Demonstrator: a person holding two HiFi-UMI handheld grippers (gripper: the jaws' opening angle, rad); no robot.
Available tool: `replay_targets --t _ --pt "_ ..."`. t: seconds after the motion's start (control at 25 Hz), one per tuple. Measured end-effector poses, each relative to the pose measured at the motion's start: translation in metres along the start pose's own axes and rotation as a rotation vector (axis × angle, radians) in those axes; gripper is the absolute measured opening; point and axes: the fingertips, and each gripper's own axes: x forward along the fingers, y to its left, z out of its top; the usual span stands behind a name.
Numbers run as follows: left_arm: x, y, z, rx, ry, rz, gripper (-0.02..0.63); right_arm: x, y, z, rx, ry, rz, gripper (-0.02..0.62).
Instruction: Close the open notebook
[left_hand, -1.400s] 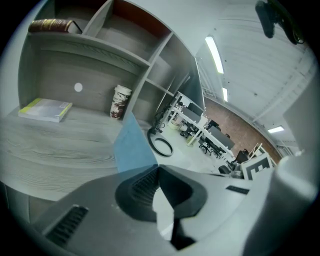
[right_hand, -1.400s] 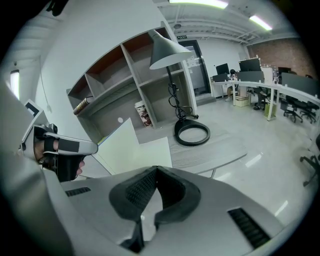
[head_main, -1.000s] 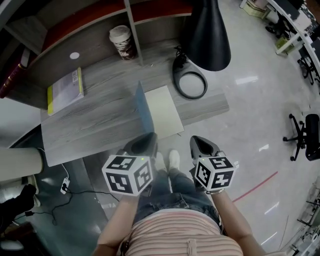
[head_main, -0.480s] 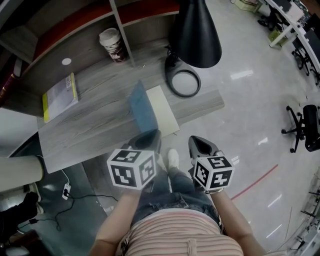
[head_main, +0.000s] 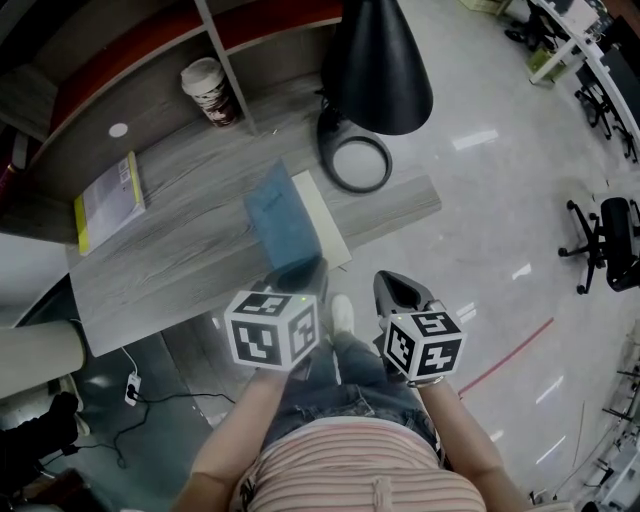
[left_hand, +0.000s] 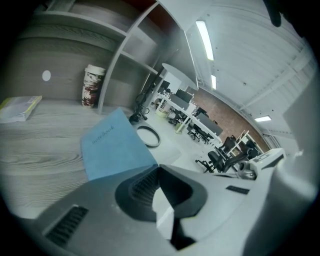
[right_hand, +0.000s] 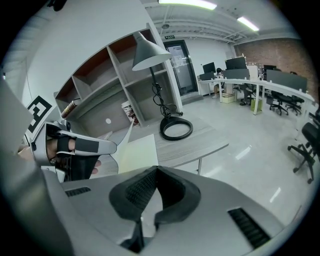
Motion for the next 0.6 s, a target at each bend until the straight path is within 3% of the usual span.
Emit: replay_targets --t 0.6 --pt "0.043 -0.007 -0.012 0.039 0.103 -0.037 0.015 0.011 -0.010 -0.003 0.029 0.035 -0.013 0.008"
